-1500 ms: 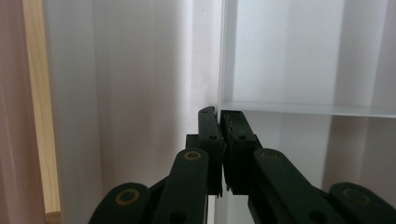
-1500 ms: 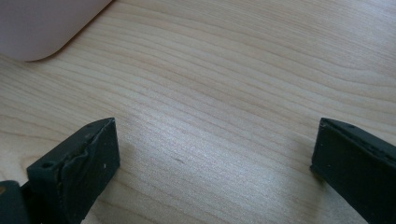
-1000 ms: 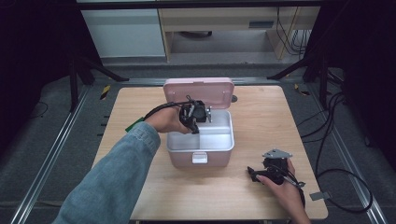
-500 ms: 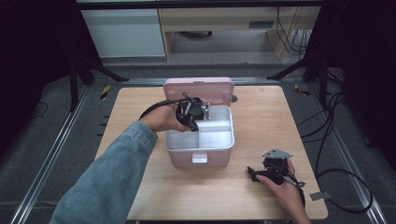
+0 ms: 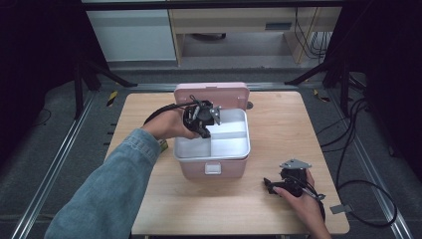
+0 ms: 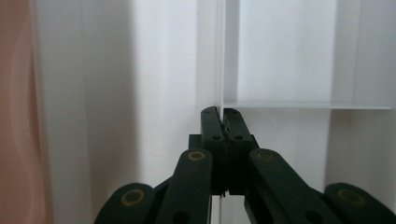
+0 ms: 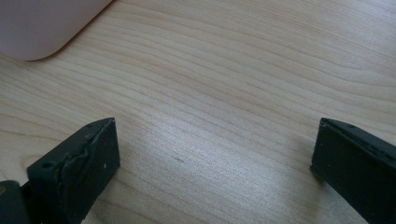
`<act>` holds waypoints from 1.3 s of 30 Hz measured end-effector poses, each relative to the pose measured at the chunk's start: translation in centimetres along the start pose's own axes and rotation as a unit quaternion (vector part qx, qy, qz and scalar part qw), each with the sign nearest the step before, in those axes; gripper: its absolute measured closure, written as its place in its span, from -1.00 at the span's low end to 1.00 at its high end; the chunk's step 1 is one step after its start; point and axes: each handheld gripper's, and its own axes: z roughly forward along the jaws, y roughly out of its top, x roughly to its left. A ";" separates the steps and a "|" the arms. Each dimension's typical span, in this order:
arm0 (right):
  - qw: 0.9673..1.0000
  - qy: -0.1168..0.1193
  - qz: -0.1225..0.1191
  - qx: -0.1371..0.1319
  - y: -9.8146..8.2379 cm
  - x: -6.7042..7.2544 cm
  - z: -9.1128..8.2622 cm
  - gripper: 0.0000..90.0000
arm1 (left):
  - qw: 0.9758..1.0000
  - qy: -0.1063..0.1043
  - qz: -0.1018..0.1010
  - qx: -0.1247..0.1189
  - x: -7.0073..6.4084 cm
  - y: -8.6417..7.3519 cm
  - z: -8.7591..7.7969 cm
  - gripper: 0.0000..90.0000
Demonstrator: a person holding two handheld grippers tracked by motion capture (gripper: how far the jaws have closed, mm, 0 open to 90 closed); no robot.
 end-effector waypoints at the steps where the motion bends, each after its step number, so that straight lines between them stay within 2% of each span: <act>1: 1.000 0.000 0.000 0.000 0.0 0.0 0.0 -0.97 | 1.000 0.002 0.000 0.000 -0.1 0.0 -0.2 0.98; 5: 1.000 0.000 0.000 0.000 0.0 0.0 0.0 -0.97 | 1.000 0.004 0.002 -0.015 -0.5 -0.2 -1.2 0.98; 8: 1.000 0.000 0.000 0.000 0.0 0.0 0.0 -0.97 | 1.000 0.009 0.003 -0.016 -0.7 -0.3 -1.8 0.98; 9: 1.000 0.000 0.000 0.000 0.0 0.0 0.0 -0.97 | 1.000 0.012 0.004 -0.019 -0.9 -0.3 -2.4 0.98; 19: 1.000 0.000 -0.002 0.000 0.0 0.0 0.0 -0.97 | 0.999 0.030 0.000 -0.016 -2.4 -1.4 -5.0 0.98; 23: 1.000 0.000 -0.003 0.000 0.0 0.0 0.0 -0.97 | 0.999 0.041 -0.011 -0.012 -2.9 -2.8 -6.4 0.98; 24: 1.000 0.000 -0.003 0.000 0.0 0.0 0.0 -0.97 | 0.999 0.041 -0.011 -0.012 -2.9 -2.8 -6.4 0.98; 32: 1.000 0.001 -0.002 0.000 0.0 0.0 0.0 -0.98 | 0.998 0.053 -0.037 -0.002 -3.5 -6.2 -8.0 0.98; 39: 1.000 0.001 -0.002 0.000 0.0 0.0 0.0 -0.98 | 0.997 0.060 -0.050 -0.006 -3.6 -7.7 -9.0 0.98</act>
